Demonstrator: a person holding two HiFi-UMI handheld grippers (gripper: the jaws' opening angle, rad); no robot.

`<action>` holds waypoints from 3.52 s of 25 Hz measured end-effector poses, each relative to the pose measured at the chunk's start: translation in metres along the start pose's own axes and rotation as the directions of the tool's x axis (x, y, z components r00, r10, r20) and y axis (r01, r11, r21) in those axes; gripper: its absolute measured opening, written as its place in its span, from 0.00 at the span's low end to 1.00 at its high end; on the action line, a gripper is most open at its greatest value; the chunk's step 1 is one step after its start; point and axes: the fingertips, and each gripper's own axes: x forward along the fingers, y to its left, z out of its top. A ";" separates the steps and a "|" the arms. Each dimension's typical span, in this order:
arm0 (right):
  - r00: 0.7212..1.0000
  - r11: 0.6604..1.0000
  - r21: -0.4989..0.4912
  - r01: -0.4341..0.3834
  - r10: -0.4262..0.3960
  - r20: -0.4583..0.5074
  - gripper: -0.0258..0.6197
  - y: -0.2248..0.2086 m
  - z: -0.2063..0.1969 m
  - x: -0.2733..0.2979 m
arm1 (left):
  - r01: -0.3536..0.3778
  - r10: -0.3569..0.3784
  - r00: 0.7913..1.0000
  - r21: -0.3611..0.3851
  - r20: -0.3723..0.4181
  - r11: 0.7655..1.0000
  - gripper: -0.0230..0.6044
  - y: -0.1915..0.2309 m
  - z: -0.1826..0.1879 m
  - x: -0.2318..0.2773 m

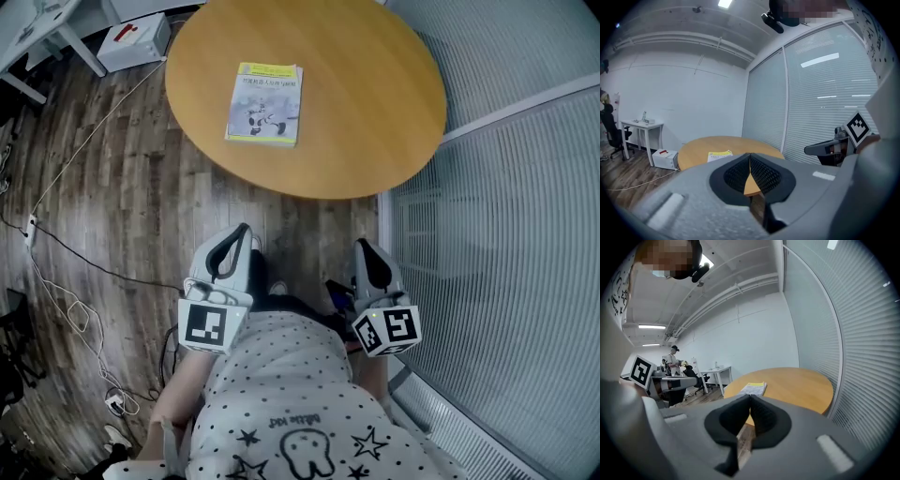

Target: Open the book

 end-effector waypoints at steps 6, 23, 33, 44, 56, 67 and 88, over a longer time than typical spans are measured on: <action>0.999 0.999 0.015 0.039 -0.039 -0.030 0.04 0.002 0.006 0.026 | 0.038 -0.038 0.999 -0.010 -0.010 0.999 0.06 0.022 0.006 0.024; 0.997 0.998 0.015 0.061 -0.060 -0.049 0.04 0.022 0.011 0.081 | 0.045 -0.047 0.998 -0.033 -0.038 0.998 0.06 0.086 0.004 0.045; 0.998 0.999 -0.008 0.042 -0.042 -0.053 0.04 0.032 0.017 0.087 | 0.039 -0.039 0.998 -0.015 -0.041 0.999 0.06 0.094 0.009 0.043; 0.996 1.000 0.006 -0.016 0.017 -0.087 0.04 0.014 0.021 0.113 | 0.005 -0.007 0.999 -0.037 -0.039 0.999 0.06 0.098 0.011 0.068; 0.990 0.994 -0.004 -0.106 0.106 -0.095 0.04 -0.034 0.061 0.180 | -0.088 0.086 0.995 -0.038 -0.050 0.995 0.06 0.106 0.033 0.131; 0.979 0.982 0.011 -0.187 0.187 -0.085 0.04 -0.081 0.083 0.223 | -0.159 0.158 0.986 -0.034 -0.044 0.987 0.06 0.100 0.048 0.187; 0.980 0.980 0.024 -0.196 0.196 -0.044 0.04 -0.136 0.091 0.220 | -0.201 0.201 0.980 0.018 0.006 0.979 0.06 0.086 0.061 0.227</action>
